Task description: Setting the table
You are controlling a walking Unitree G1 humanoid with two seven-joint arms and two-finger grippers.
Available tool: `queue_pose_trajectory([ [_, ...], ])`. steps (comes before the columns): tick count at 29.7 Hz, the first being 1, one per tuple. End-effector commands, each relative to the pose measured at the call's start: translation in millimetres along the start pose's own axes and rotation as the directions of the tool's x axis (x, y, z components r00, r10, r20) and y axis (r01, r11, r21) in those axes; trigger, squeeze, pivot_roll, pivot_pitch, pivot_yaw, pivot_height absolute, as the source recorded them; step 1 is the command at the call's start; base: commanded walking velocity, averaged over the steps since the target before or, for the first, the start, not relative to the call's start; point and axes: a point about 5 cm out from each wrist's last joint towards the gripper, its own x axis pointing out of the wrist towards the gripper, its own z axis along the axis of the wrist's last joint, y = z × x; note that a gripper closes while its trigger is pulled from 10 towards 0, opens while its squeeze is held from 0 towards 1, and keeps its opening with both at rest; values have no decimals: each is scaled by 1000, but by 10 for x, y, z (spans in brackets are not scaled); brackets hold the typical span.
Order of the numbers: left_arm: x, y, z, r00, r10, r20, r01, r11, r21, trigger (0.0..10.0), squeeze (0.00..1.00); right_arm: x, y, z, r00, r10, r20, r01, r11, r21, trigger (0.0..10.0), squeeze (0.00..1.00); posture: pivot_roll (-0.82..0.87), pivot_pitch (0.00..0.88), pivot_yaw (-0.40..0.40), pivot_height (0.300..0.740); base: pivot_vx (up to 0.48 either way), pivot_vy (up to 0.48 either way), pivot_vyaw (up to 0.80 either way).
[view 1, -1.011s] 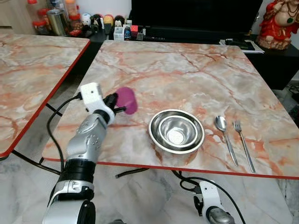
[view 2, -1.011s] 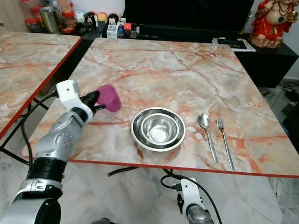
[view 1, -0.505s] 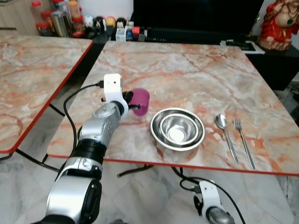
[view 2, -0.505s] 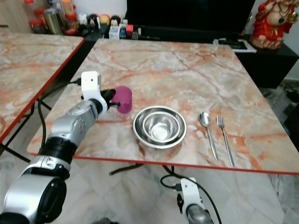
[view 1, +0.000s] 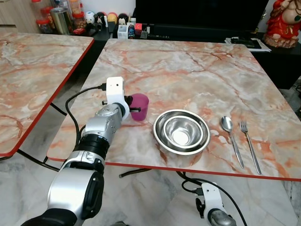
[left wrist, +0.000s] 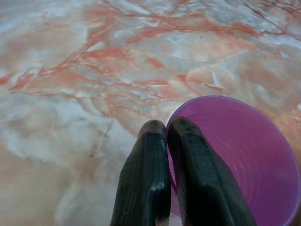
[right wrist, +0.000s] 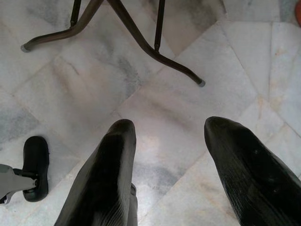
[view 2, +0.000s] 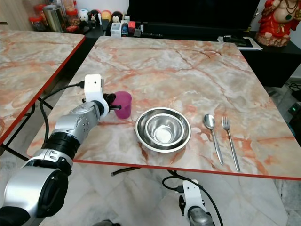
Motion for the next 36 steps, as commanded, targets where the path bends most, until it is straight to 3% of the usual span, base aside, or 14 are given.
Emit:
queue_pose_trajectory([
  [1,16,-11,49,1000,-3,7,3,1000,-3,10000,0,-8,-6,-46,1000,-7,-10,7,1000,18,10000,0,91,56,-15,715,0,0,0],
  [3,20,-10,49,1000,-3,8,3,1000,-4,10000,0,-8,-6,-46,1000,-7,-10,7,1000,18,10000,0,91,56,-15,715,0,0,0],
  [4,20,-13,49,1000,-5,9,5,1000,-10,10000,1000,-8,-6,-45,1000,-7,-10,8,1000,18,10000,0,93,56,-17,715,0,0,0],
  [33,-20,37,363,989,-8,144,19,997,-72,10000,1000,-2,5,-15,1000,-5,-4,5,1000,15,10000,0,103,52,-23,715,0,0,0],
  [35,-68,43,506,970,-17,243,32,998,-56,10000,1000,-2,5,-13,1000,-5,-3,5,1000,15,10000,0,102,53,-25,715,0,0,0],
  [36,-124,77,604,945,-9,327,17,1000,-21,10000,149,-2,6,-13,1000,-5,-2,5,1000,16,10000,0,100,53,-24,715,0,0,0],
])
